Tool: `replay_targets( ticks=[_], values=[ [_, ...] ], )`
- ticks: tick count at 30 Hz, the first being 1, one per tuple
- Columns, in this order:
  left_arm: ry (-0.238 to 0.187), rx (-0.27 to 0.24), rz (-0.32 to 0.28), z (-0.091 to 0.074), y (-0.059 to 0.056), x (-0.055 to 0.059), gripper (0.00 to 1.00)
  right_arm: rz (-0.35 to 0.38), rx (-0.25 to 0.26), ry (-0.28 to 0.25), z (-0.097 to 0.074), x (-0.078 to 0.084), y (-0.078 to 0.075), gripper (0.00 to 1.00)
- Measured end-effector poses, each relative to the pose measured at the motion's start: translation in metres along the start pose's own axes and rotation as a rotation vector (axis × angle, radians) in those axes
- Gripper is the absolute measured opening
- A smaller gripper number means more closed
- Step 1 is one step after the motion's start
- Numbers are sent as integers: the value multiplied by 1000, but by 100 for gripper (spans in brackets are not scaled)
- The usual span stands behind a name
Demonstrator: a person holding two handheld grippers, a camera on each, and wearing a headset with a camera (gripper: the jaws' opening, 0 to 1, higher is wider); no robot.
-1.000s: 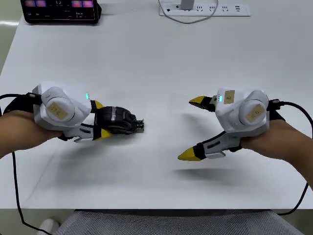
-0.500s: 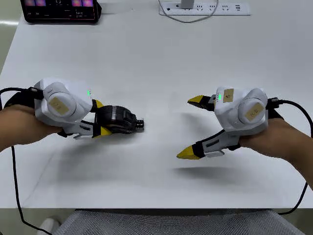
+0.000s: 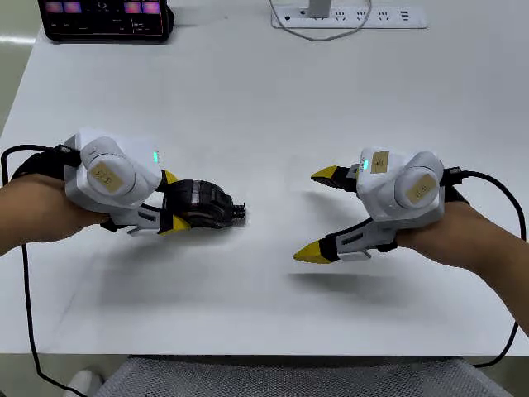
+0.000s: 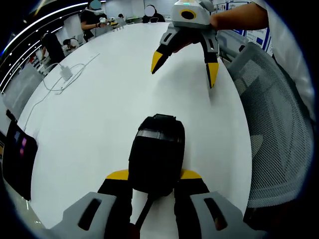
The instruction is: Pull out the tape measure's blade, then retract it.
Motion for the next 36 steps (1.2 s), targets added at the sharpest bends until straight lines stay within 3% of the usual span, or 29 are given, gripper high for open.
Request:
replay_targets(
  ticks=[14, 36],
  values=[
    [0, 5, 2, 0, 0, 0, 26, -34, -22, -30, 18, -12, -7, 61],
    [3, 8, -3, 0, 1, 0, 26, -79, -102, -51, 53, -28, -11, 43]
  ],
)
Point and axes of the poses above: the centre of the closed fingertips' face, and the gripper's own axes: z roughly forward along the fingers, y roughly to its left, x roughly out of its underside, the point moved 7 cm from there along -z, roughly backward along the fingers, and after that the axes turned 6 degrees about -z, right-handed, at the moved point
